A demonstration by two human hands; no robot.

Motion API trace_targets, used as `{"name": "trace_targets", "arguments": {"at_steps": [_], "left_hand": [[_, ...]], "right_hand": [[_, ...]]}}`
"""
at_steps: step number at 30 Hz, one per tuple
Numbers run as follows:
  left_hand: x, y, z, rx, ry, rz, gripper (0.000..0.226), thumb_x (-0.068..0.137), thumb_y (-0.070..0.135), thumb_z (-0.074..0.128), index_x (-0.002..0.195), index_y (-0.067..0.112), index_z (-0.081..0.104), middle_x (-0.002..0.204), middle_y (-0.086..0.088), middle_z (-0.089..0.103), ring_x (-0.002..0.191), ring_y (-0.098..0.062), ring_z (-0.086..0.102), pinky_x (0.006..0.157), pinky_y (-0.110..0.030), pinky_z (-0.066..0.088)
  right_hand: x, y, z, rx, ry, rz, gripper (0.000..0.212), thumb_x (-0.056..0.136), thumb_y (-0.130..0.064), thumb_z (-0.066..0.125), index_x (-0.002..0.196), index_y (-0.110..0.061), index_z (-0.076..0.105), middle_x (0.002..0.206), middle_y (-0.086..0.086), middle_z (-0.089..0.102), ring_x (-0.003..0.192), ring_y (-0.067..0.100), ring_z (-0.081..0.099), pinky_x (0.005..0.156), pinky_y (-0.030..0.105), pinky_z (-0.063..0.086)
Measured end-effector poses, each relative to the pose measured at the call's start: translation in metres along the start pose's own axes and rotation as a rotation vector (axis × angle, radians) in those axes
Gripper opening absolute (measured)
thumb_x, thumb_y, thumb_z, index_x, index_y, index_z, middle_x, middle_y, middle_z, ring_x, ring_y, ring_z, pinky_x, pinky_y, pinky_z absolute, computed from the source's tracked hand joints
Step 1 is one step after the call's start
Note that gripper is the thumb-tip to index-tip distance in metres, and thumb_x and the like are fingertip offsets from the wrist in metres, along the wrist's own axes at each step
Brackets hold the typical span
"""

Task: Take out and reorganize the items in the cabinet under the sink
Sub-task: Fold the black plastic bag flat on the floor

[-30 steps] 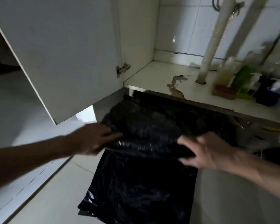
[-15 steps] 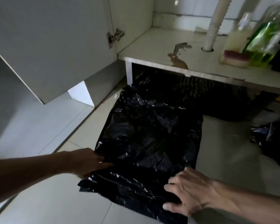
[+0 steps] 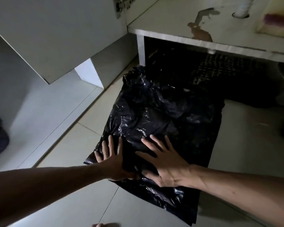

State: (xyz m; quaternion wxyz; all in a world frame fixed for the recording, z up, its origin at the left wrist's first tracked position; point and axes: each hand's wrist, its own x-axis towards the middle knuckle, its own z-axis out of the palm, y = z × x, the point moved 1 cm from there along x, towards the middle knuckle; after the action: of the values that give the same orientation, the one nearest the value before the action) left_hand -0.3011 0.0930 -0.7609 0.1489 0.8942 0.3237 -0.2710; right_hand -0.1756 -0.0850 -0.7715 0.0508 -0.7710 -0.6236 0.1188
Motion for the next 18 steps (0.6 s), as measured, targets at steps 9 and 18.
{"name": "trace_targets", "arguments": {"at_steps": [9,18], "left_hand": [[0.007,-0.01,0.007,-0.042,-0.164,0.016,0.165,0.031,0.093,0.067,0.127,0.038,-0.054,0.131,-0.005,-0.065,0.126,-0.037,-0.052,0.104,-0.069,-0.02],[0.001,-0.002,0.006,-0.041,-0.137,0.027,0.165,0.029,0.091,0.069,0.132,0.04,-0.05,0.137,-0.003,-0.061,0.129,-0.035,-0.051,0.107,-0.07,-0.019]], "right_hand": [[-0.01,0.168,-0.001,-0.128,0.144,0.523,0.062,0.094,-0.071,0.022,0.152,-0.052,0.022,0.166,-0.003,0.019,0.149,0.041,0.019,0.113,0.071,0.015],[0.06,0.077,-0.041,-0.129,0.51,0.134,0.054,0.092,-0.045,0.05,0.136,-0.015,0.057,0.151,0.019,0.042,0.141,0.043,0.033,0.111,0.063,0.025]]}}
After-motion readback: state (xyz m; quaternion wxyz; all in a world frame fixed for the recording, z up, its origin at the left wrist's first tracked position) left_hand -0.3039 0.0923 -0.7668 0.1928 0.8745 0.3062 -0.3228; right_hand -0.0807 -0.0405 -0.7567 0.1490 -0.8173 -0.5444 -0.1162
